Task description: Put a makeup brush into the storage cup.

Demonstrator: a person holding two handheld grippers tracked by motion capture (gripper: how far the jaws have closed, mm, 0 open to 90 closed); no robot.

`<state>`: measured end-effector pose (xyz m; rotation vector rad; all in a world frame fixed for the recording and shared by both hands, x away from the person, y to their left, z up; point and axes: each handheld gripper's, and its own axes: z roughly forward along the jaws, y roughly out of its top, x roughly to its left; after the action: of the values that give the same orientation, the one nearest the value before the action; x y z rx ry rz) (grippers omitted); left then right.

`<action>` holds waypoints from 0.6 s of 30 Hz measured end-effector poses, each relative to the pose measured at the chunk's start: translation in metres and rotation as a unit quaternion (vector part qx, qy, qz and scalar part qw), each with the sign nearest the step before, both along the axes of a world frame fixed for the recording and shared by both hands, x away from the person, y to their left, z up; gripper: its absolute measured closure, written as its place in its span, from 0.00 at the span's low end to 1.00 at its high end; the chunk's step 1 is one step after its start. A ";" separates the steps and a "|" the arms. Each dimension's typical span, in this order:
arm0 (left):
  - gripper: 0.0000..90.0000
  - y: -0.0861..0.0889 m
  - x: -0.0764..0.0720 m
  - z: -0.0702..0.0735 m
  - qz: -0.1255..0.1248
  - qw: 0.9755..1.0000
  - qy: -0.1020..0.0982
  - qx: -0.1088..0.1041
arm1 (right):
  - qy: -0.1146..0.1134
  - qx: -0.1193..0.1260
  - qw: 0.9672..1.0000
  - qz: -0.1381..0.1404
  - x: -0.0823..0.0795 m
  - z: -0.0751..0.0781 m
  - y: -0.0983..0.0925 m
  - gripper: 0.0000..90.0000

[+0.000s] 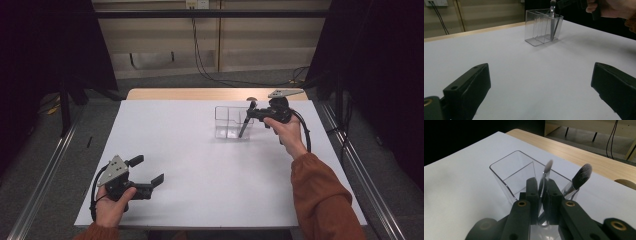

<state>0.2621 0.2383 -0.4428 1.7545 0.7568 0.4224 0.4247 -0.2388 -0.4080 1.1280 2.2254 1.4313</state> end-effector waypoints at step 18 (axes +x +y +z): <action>0.03 0.000 0.000 0.000 0.000 1.000 -0.001 0.000 | -0.004 0.016 1.000 -0.023 -0.005 -0.008 -0.008 0.59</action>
<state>0.2621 0.2386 -0.4425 1.7540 0.7558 0.4237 0.4197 -0.2471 -0.4162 1.1728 2.1641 1.4549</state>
